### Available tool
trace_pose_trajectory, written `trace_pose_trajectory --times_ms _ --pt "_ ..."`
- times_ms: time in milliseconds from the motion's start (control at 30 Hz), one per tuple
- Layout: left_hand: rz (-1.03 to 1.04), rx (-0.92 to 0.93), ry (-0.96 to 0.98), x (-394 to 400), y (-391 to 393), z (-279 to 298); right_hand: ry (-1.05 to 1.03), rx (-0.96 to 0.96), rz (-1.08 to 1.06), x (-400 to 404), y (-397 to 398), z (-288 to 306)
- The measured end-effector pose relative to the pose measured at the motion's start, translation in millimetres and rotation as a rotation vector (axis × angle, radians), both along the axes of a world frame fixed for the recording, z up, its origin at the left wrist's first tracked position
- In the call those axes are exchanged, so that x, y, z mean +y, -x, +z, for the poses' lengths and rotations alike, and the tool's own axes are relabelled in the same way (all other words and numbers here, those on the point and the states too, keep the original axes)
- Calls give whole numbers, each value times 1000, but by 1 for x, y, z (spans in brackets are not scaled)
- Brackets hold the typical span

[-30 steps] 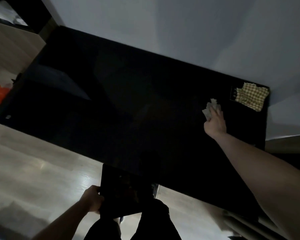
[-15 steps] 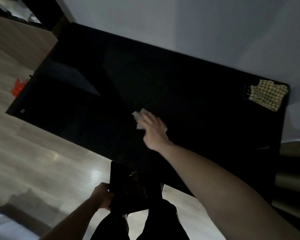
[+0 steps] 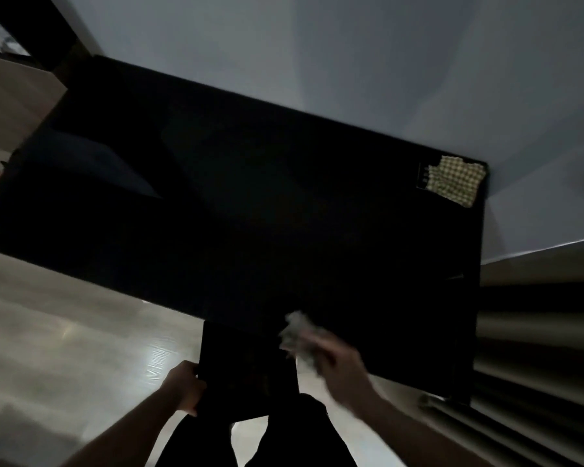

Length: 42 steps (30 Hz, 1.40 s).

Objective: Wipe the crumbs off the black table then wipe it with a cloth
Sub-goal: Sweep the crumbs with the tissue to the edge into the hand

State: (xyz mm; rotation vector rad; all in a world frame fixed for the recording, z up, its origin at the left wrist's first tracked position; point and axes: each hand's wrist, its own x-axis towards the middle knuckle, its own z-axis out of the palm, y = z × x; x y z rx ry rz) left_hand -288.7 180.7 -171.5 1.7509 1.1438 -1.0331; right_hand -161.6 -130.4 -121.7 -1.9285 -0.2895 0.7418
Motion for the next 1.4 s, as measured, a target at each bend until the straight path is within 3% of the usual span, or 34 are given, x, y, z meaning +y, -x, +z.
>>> trace_pose_trajectory --times_ms 100,200,400,567,767,867,1200,1400 --pt "-58 -13 -16 -1 -1 0 131 -182 -260 -55 -52 19" --pt "-87 -16 -29 -1 -1 0 324 -381 -376 -104 -96 19" --pt "-165 -5 -51 8 3 -6 740 -365 -286 -106 -82 -29" --pt "-218 -17 -89 14 8 1 552 -282 -441 -17 -11 -12" --pt "-279 -53 -71 40 15 7 247 -203 -7 103 76 18" --pt "-311 -67 -78 66 27 9 192 -104 74 154 104 30" --pt "-293 -150 -144 184 100 40 180 -29 -223 236 133 70" --pt "-234 -139 -231 276 153 53 191 -130 -245 292 154 89"
